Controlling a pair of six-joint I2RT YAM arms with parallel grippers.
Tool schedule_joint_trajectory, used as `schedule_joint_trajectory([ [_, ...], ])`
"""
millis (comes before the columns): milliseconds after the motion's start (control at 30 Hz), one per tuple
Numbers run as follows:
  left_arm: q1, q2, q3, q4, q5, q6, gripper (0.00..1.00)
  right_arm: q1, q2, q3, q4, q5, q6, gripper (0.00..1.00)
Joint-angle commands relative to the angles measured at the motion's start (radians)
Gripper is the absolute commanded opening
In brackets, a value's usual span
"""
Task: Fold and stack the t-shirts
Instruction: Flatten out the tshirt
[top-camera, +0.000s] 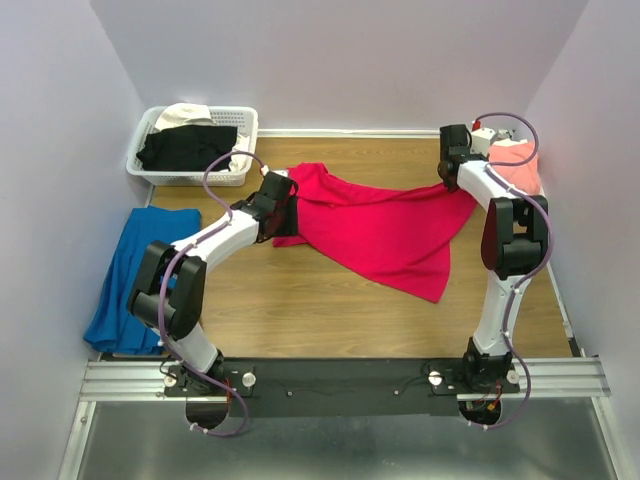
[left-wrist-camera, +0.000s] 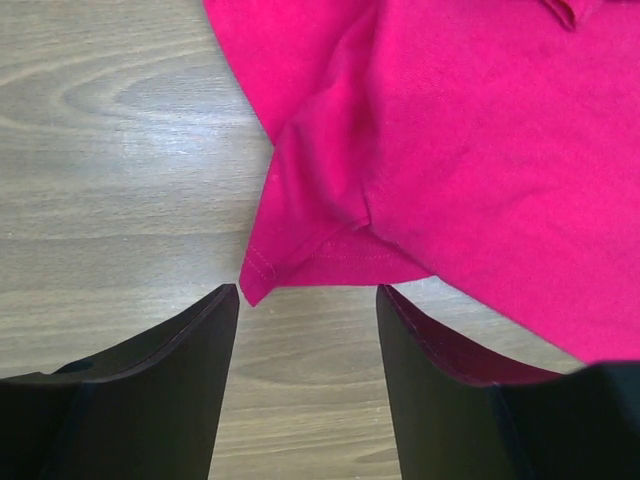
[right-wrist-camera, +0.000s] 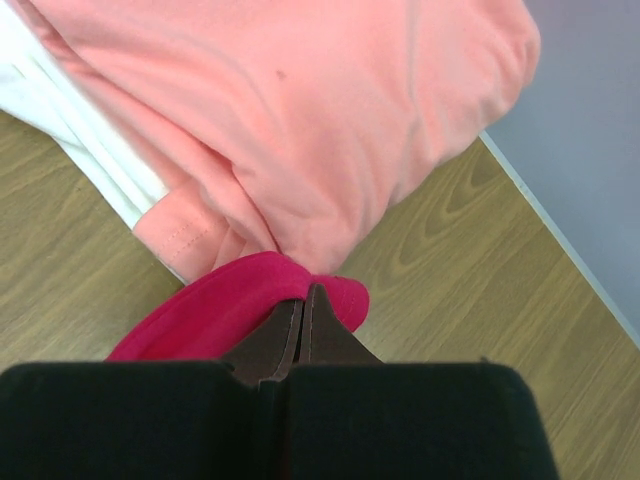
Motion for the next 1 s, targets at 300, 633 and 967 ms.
schedule_joint_trajectory([
  [300, -0.002, 0.123, 0.055, -0.01, -0.034, -0.134, 0.47, -0.014, 0.022, 0.018, 0.012, -0.03, 0.008, 0.01],
  [633, -0.002, 0.183, 0.056, -0.076, -0.149, -0.18, 0.48, -0.017, 0.025, 0.015, 0.012, -0.041, 0.012, 0.01],
  [967, -0.002, 0.171, 0.104, -0.137, -0.222, -0.203, 0.0, -0.017, 0.004, 0.012, 0.01, -0.04, 0.009, 0.01],
])
